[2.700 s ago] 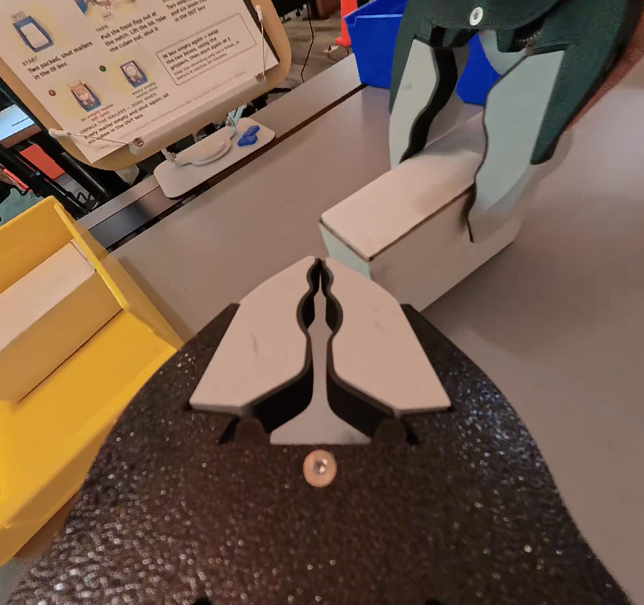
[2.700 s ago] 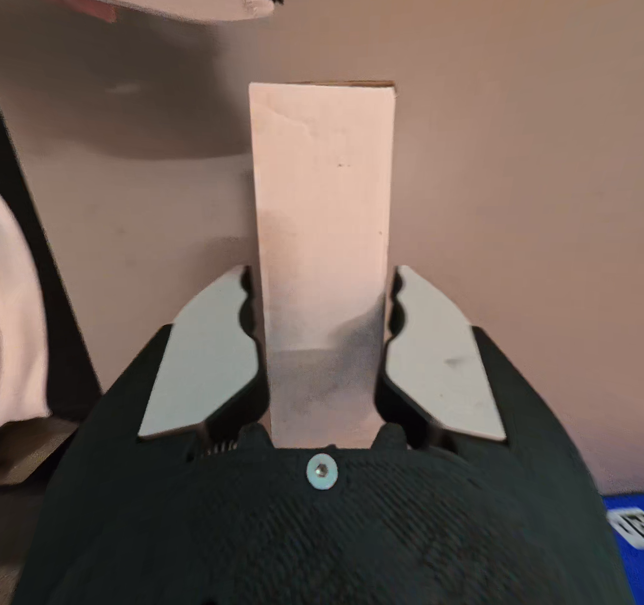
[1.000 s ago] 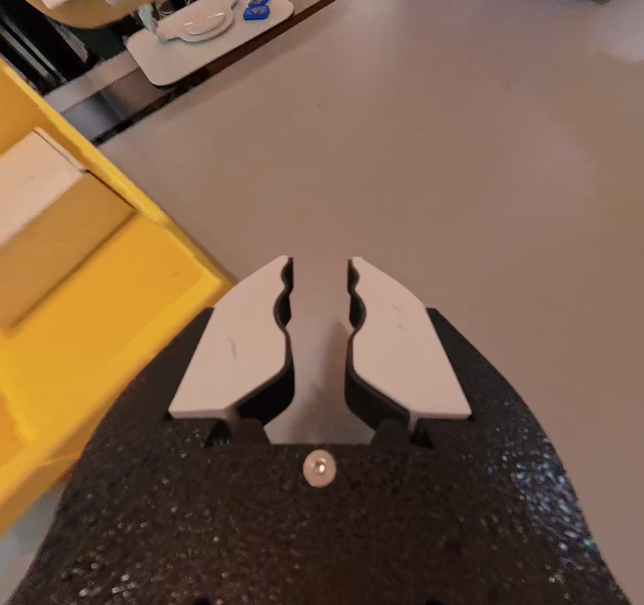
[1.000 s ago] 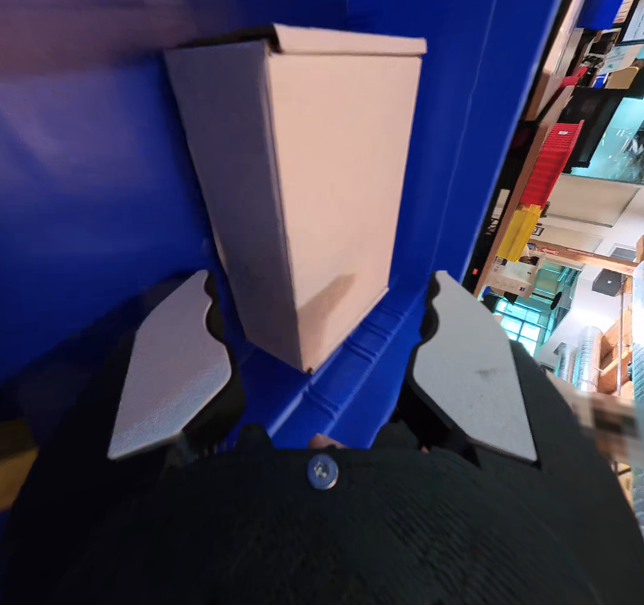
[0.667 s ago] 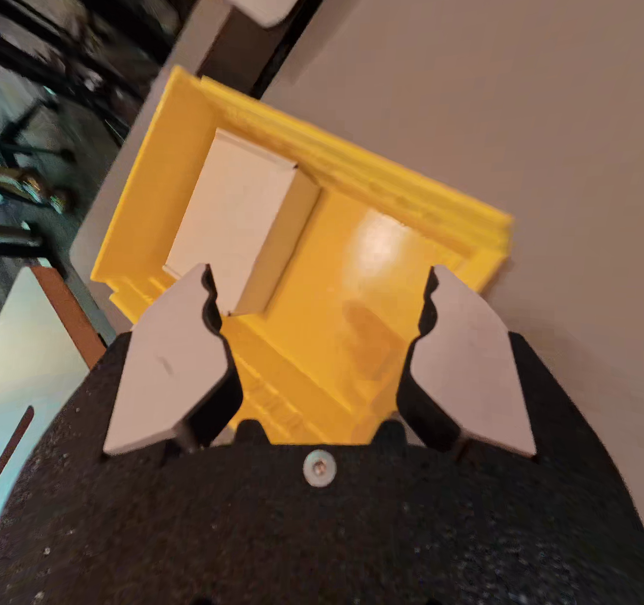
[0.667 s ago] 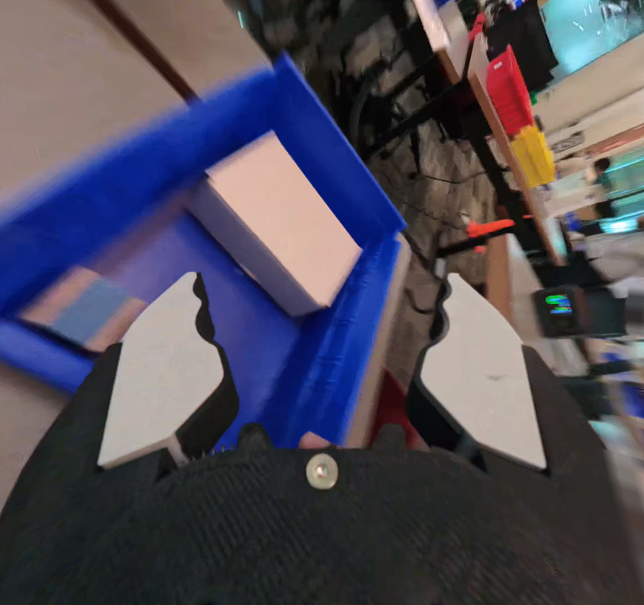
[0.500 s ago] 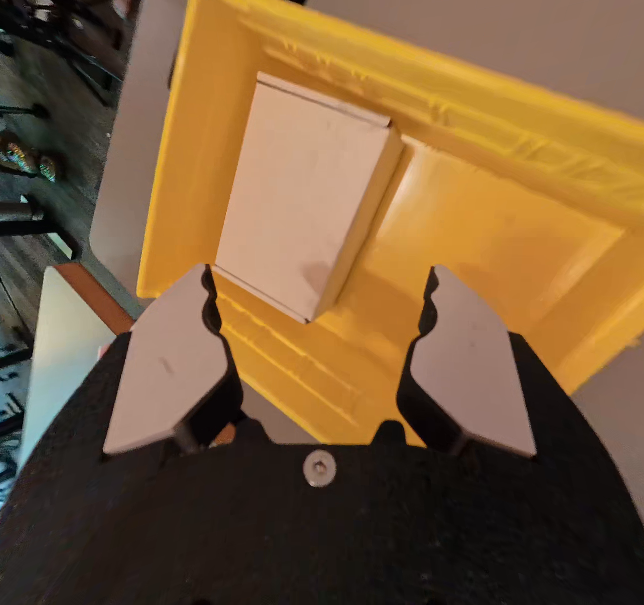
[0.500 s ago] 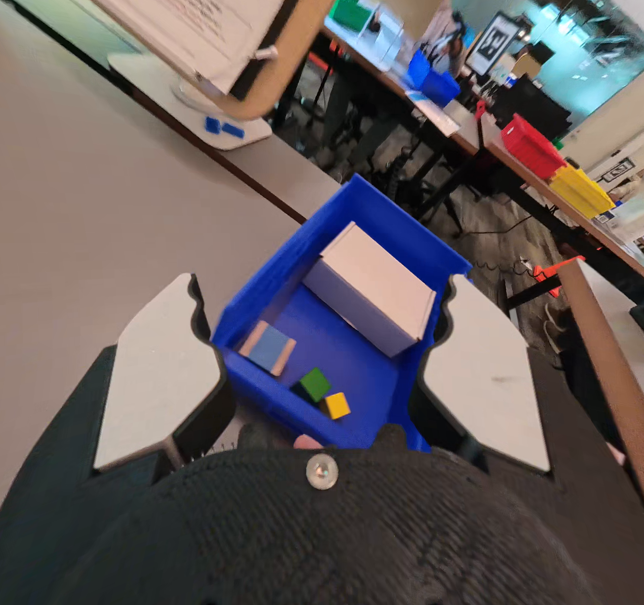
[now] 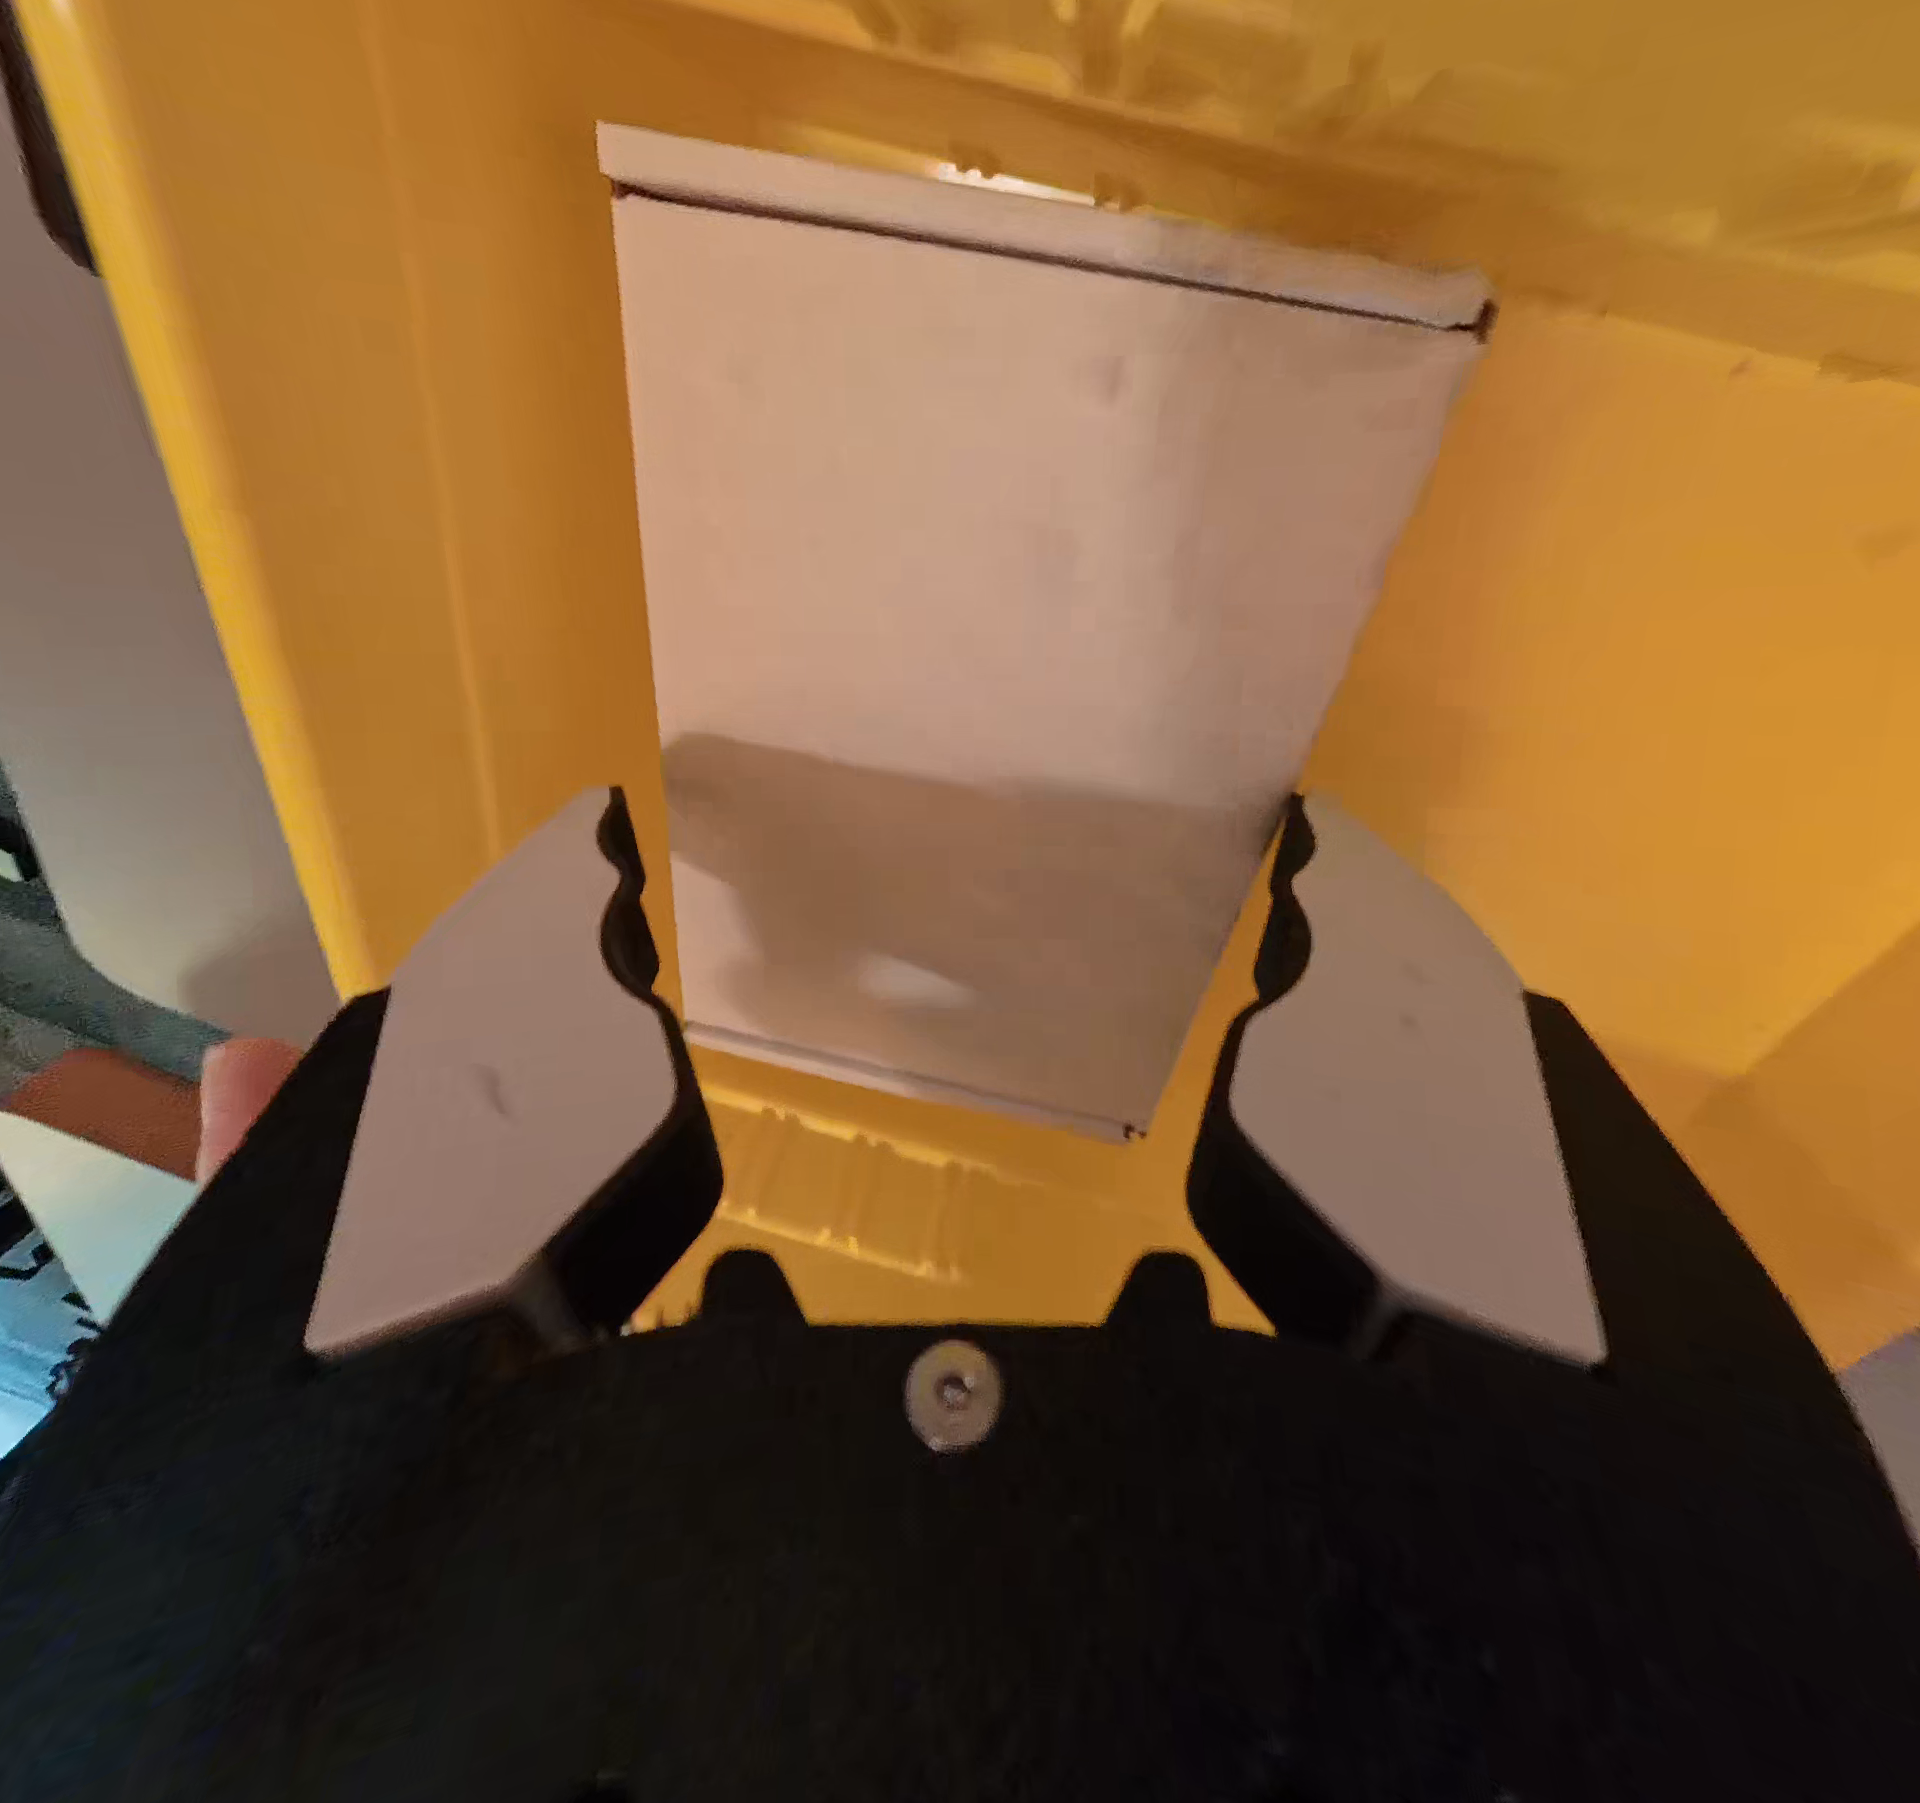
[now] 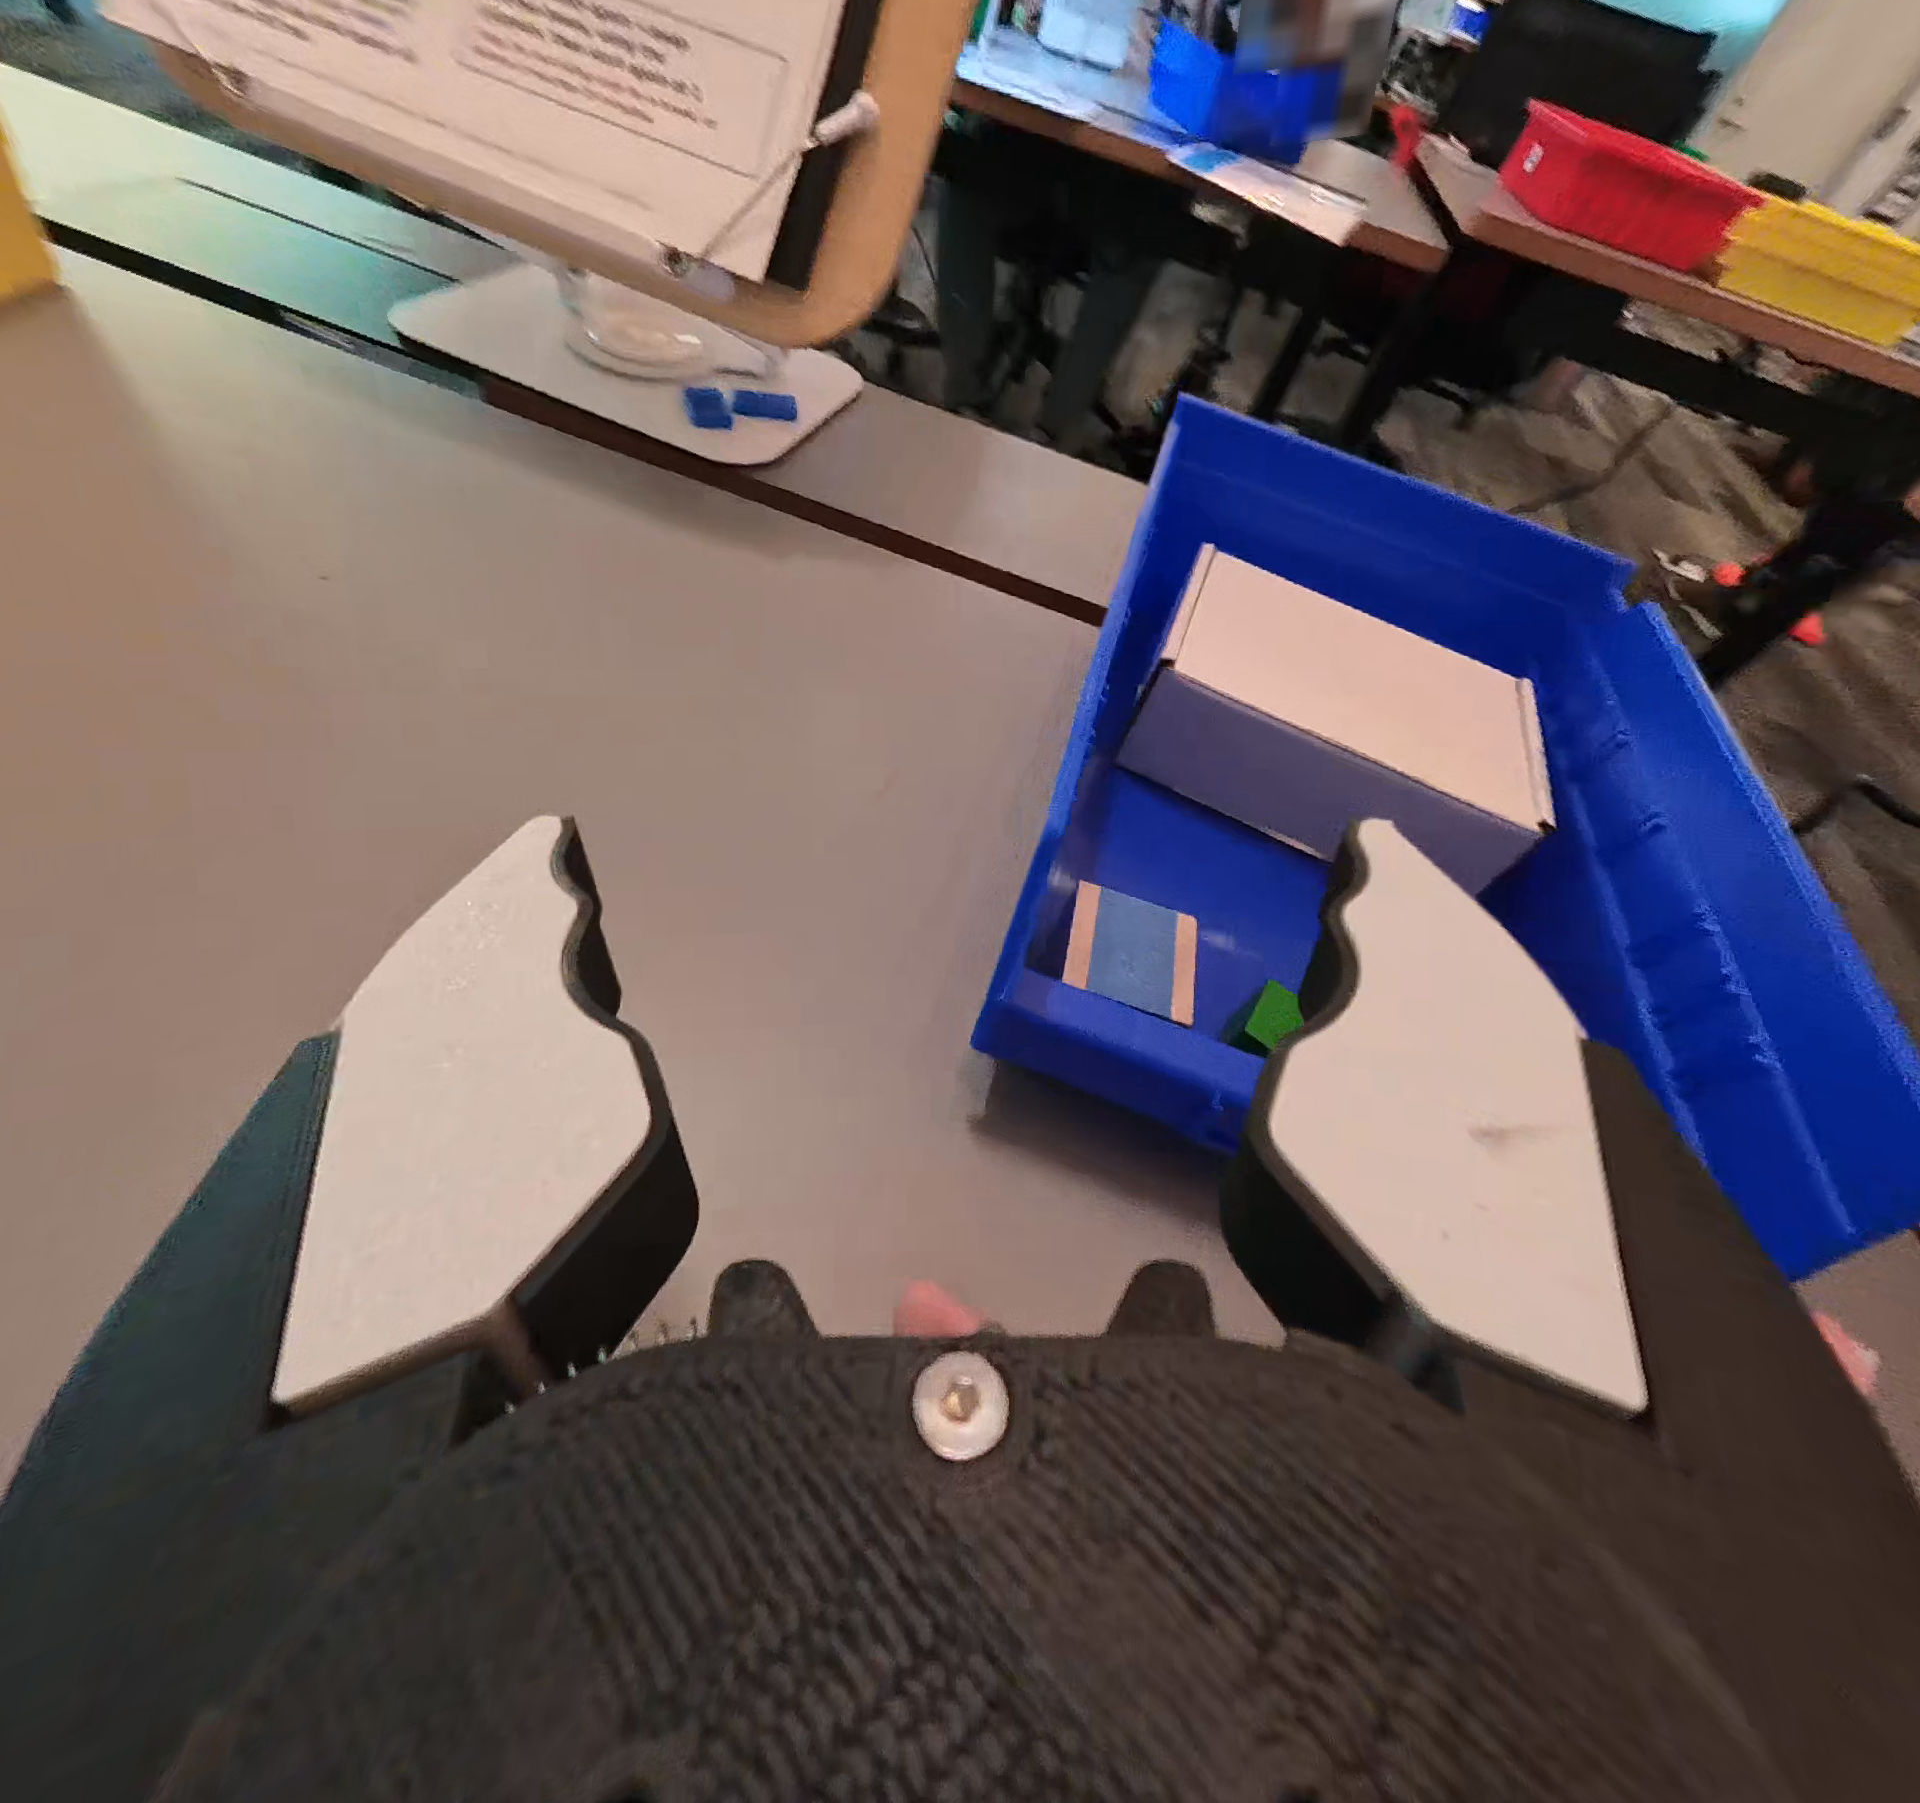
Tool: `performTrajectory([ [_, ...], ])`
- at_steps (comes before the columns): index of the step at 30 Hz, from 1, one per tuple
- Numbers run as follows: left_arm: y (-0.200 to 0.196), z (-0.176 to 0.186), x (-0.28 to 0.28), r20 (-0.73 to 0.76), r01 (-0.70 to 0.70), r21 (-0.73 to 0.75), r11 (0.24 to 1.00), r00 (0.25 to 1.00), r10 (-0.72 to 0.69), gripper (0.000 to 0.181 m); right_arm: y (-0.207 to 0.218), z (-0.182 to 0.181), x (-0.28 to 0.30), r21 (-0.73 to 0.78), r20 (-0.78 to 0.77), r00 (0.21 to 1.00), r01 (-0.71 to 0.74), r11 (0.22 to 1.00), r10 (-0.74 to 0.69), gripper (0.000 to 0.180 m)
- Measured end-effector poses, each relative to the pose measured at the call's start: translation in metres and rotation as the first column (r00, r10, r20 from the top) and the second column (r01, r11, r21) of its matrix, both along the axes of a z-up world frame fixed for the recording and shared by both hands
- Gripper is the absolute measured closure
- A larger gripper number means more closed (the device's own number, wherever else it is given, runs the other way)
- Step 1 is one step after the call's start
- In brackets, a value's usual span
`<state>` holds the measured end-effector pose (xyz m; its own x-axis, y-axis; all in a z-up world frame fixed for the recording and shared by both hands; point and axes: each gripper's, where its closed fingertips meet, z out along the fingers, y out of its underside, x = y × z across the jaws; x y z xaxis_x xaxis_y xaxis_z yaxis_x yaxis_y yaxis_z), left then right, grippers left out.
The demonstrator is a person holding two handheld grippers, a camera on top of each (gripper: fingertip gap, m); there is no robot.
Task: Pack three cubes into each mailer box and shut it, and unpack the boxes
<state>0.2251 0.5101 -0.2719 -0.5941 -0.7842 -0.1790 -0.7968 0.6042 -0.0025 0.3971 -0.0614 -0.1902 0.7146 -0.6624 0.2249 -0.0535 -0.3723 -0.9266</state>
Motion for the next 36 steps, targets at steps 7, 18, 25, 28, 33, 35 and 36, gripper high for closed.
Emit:
performTrajectory([
  [7, 0.006, -0.018, -0.007, -0.085, -0.069, -0.088, 0.994, 0.994, 0.062, 0.053, -0.006, -0.035, 0.01, -0.133, -0.096, 0.989, 0.1, 0.986, -0.114, 0.054],
  [18, 0.018, -0.028, -0.009, -0.045, 0.034, 0.04, 0.999, 0.998, -0.032, 0.049, -0.011, -0.056, 0.011, -0.211, -0.135, 0.979, 0.122, 0.97, -0.152, 0.058],
  [25, 0.022, -0.031, -0.007, -0.04, 0.046, 0.093, 0.995, 0.998, -0.043, 0.047, -0.007, -0.062, 0.007, -0.232, -0.146, 0.98, 0.097, 0.968, -0.133, 0.059],
  [28, 0.022, -0.03, -0.006, -0.018, 0.054, 0.097, 0.994, 0.998, -0.053, 0.048, -0.004, -0.061, 0.005, -0.233, -0.145, 0.982, 0.082, 0.969, -0.118, 0.059],
  [33, 0.018, -0.029, -0.015, -0.034, 0.029, 0.112, 0.993, 0.999, -0.025, 0.049, -0.007, -0.058, 0.002, -0.26, -0.138, 0.983, 0.079, 0.962, -0.118, 0.059],
  [35, 0.015, -0.027, -0.022, -0.047, 0.027, 0.122, 0.992, 0.999, -0.022, 0.049, -0.007, -0.054, 0.002, -0.25, -0.132, 0.985, 0.078, 0.965, -0.114, 0.06],
  [36, 0.013, -0.025, -0.025, -0.051, 0.035, 0.123, 0.992, 0.998, -0.028, 0.05, -0.007, -0.053, 0.001, -0.242, -0.135, 0.985, 0.074, 0.967, -0.109, 0.06],
])
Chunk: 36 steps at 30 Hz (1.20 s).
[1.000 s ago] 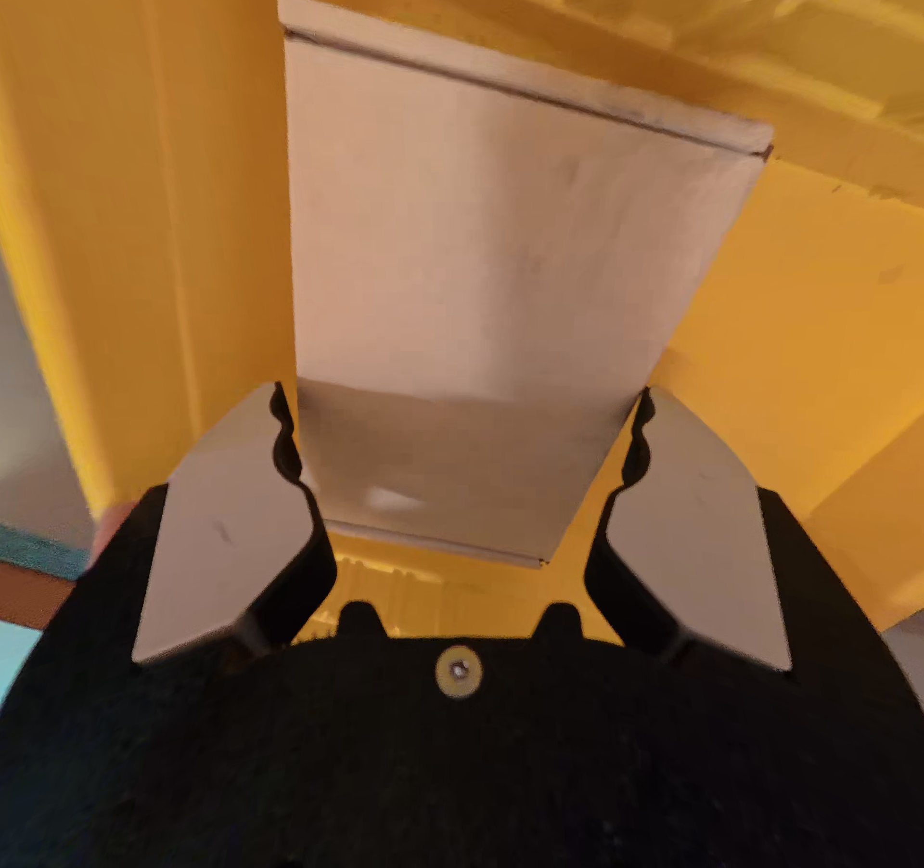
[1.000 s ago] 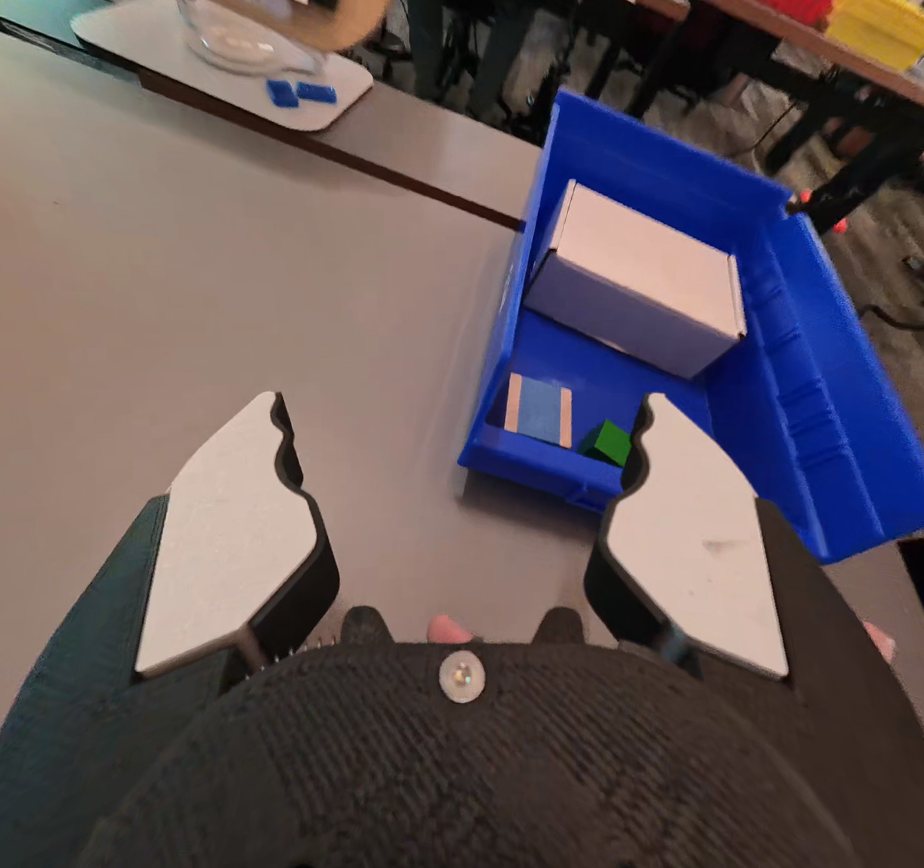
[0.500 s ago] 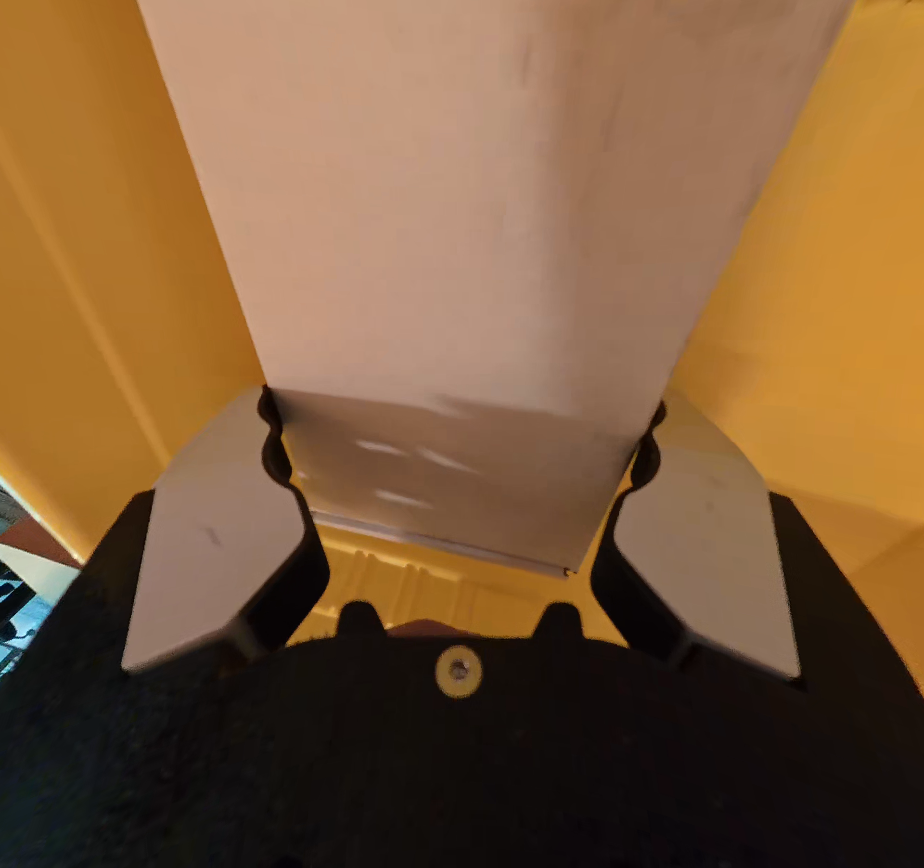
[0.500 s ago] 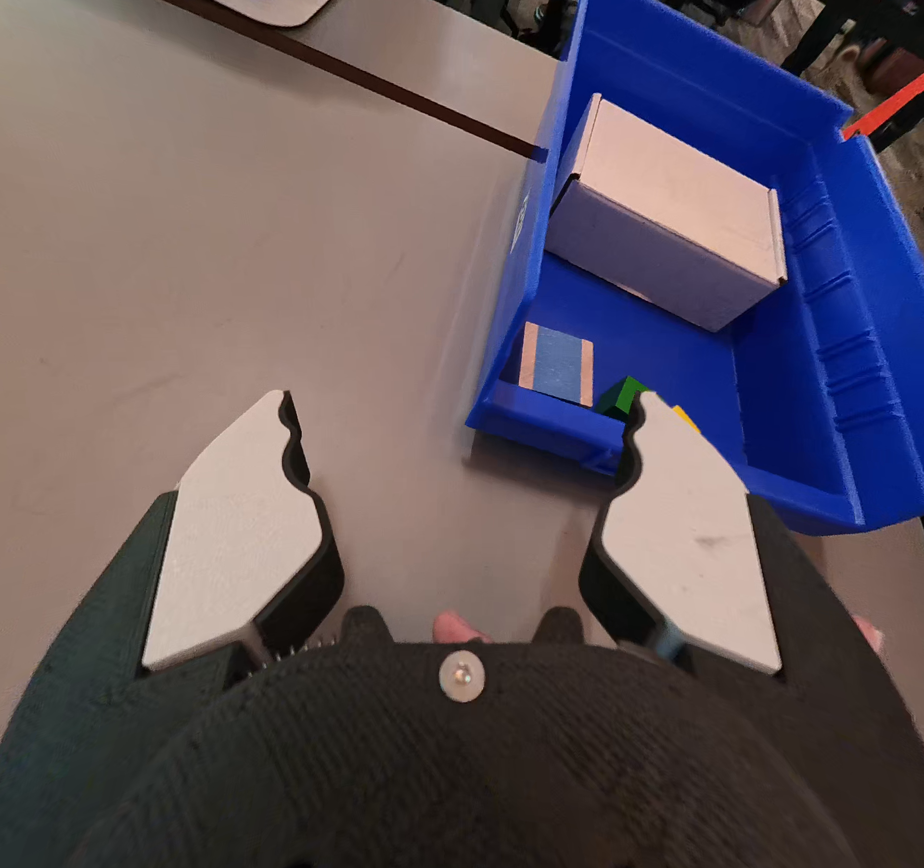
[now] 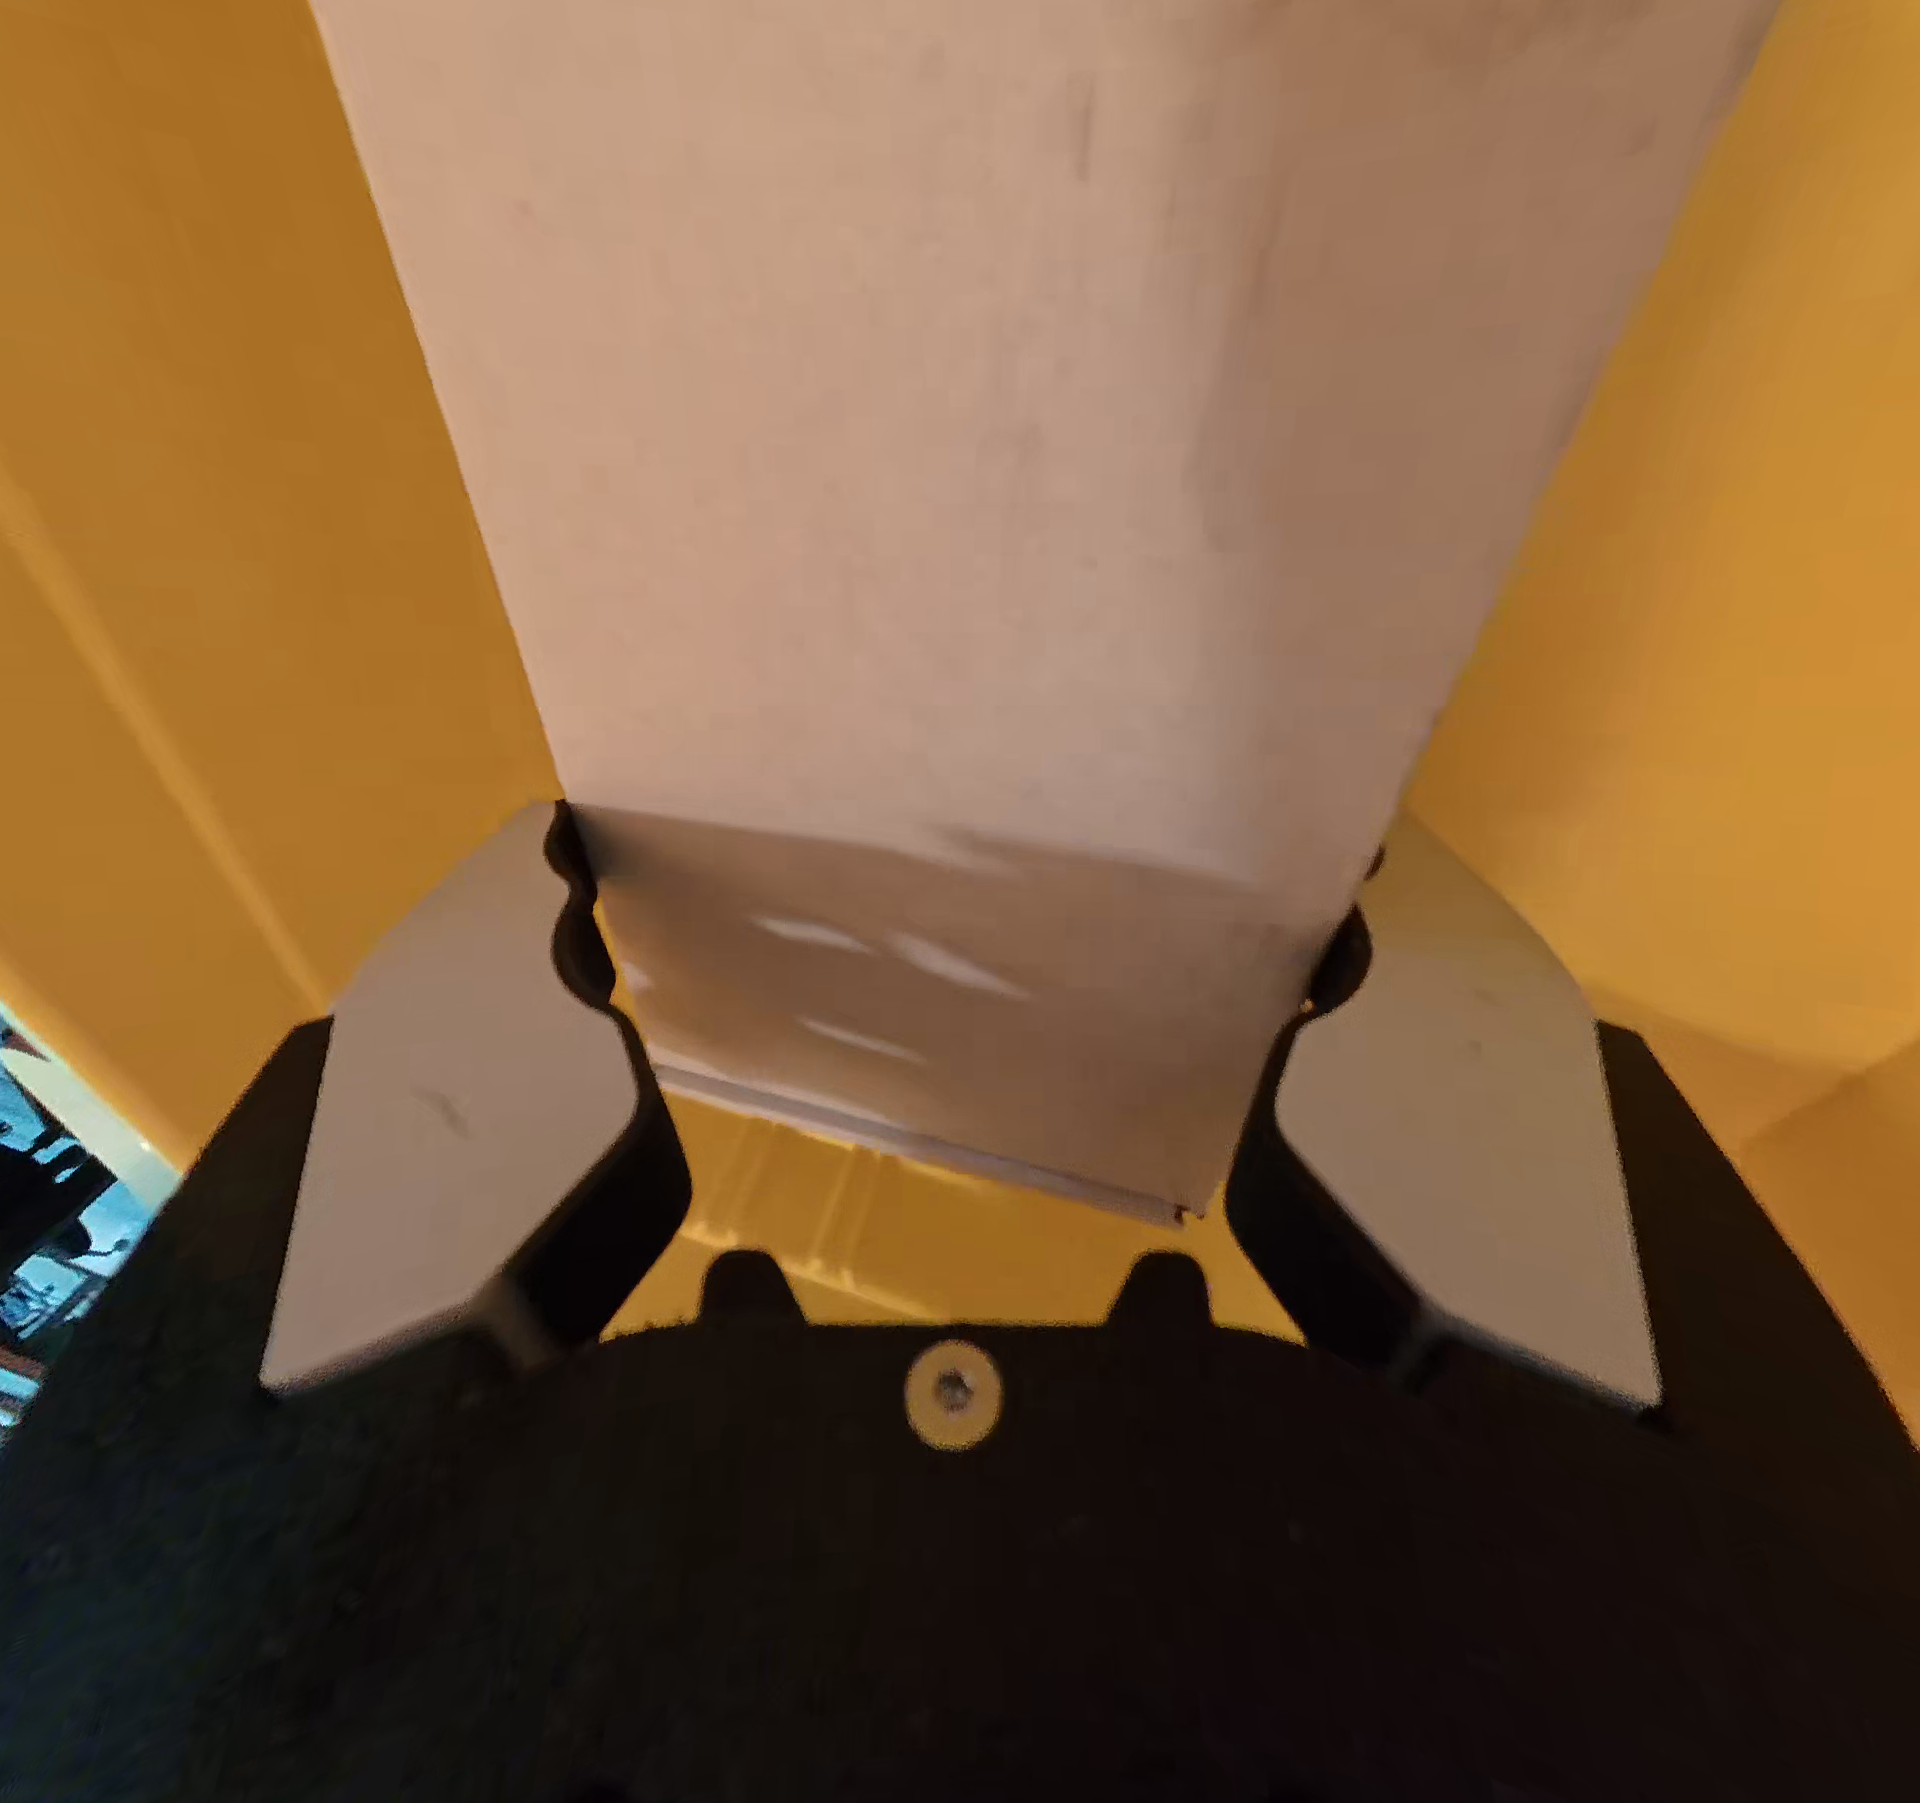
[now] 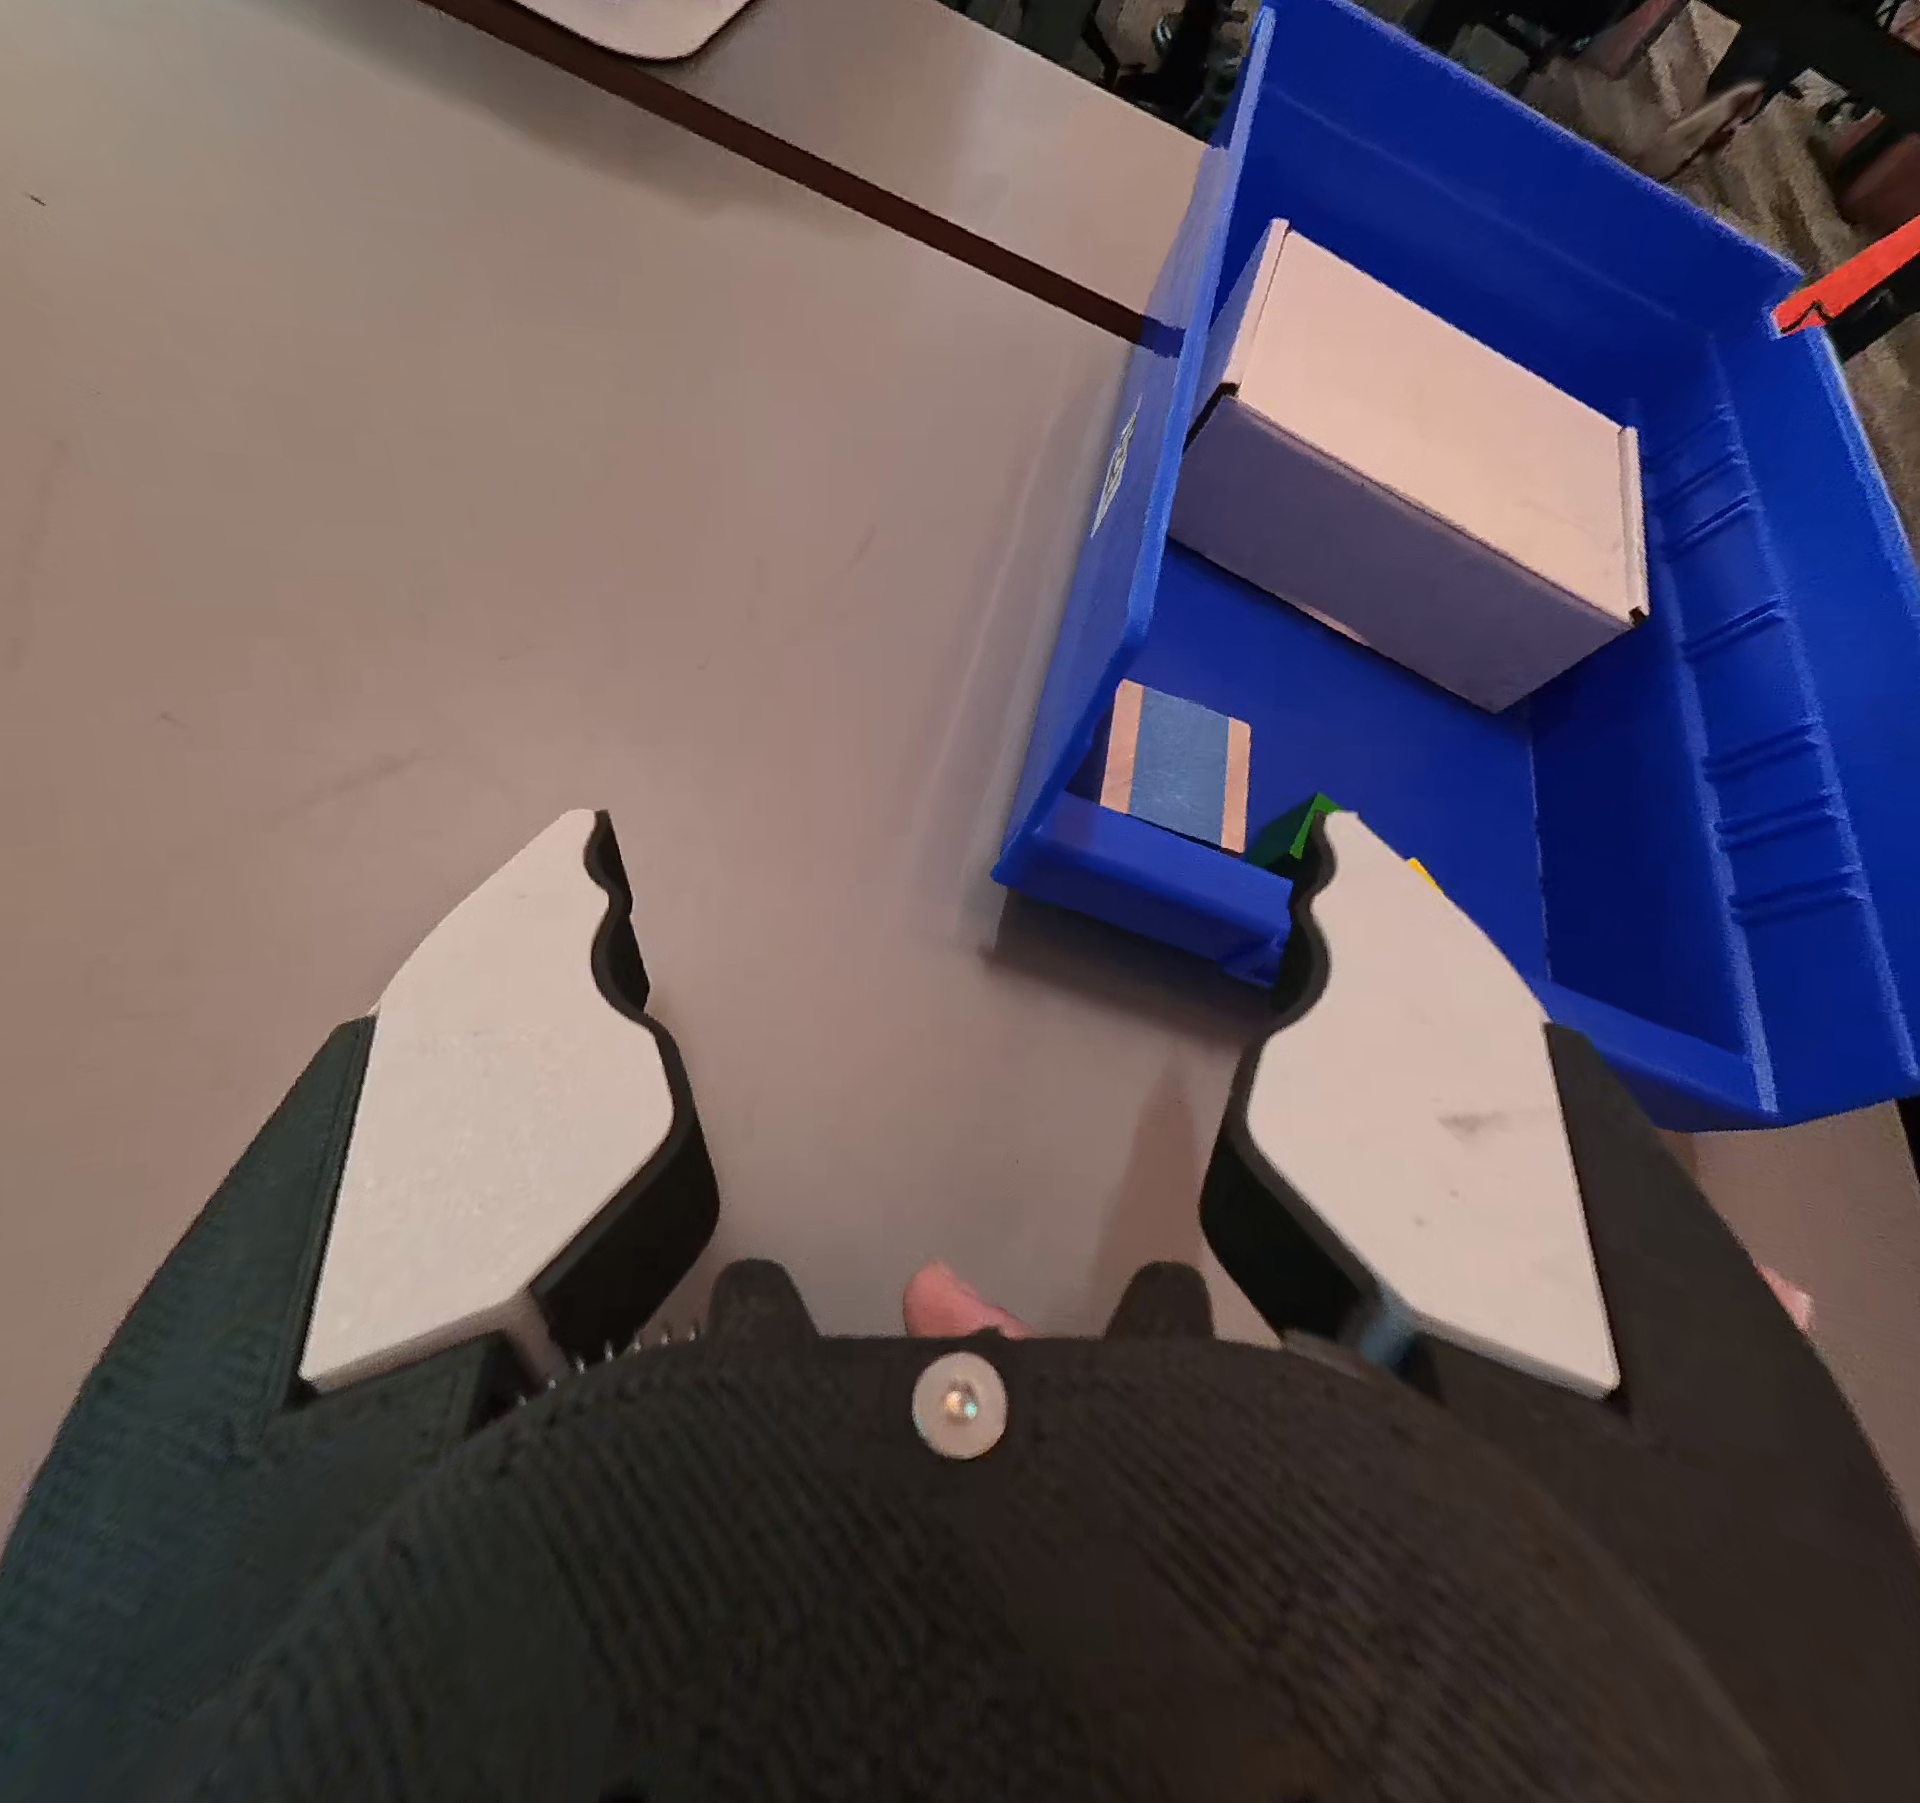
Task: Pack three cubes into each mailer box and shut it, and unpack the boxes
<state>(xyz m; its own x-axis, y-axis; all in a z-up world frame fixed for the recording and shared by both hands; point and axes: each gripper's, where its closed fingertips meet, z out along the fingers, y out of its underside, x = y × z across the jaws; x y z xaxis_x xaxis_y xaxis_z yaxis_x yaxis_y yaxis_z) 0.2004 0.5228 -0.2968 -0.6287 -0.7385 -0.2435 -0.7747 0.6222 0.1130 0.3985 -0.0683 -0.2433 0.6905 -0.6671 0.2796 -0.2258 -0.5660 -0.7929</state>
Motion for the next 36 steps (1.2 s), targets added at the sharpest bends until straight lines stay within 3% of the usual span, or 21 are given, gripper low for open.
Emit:
performTrajectory([
  [11, -0.029, 0.054, -0.026, 0.116, 0.058, 0.002, 0.998, 0.992, -0.058, 0.06, 0.014, 0.006, -0.013, 0.024, -0.02, 0.998, -0.06, 0.998, 0.06, 0.06],
  [14, -0.039, 0.088, -0.009, 0.291, 0.076, 0.052, 0.996, 0.953, -0.088, 0.145, 0.016, 0.009, -0.017, 0.021, -0.01, 0.997, -0.077, 0.997, 0.077, 0.06],
  [17, -0.042, 0.087, -0.017, 0.274, 0.043, 0.04, 0.998, 0.96, -0.053, 0.144, 0.021, 0.01, -0.022, 0.034, -0.024, 0.996, -0.09, 0.995, 0.09, 0.06],
  [18, -0.044, 0.081, -0.023, 0.227, 0.026, 0.013, 1.0, 0.973, -0.028, 0.122, 0.023, 0.01, -0.025, 0.032, -0.03, 0.994, -0.103, 0.994, 0.104, 0.06],
  [22, -0.055, 0.072, -0.021, 0.248, -0.051, -0.137, 0.989, 0.965, 0.085, 0.095, 0.024, 0.011, -0.035, -0.016, -0.017, 0.988, -0.151, 0.988, 0.151, 0.06],
  [26, -0.048, 0.055, -0.019, 0.191, -0.158, -0.204, 0.966, 0.961, 0.198, 0.092, 0.019, 0.007, -0.037, -0.015, -0.041, 0.985, -0.168, 0.986, 0.167, 0.06],
  [33, -0.024, 0.04, 0.014, 0.207, -0.164, -0.178, 0.97, 0.958, 0.2, 0.091, 0.013, -0.003, -0.035, -0.012, -0.091, 0.98, -0.178, 0.984, 0.177, 0.06],
  [36, -0.014, 0.029, 0.026, 0.171, -0.163, -0.149, 0.975, 0.967, 0.188, 0.074, 0.013, -0.014, -0.034, -0.013, -0.128, 0.974, -0.188, 0.982, 0.184, 0.06],
])
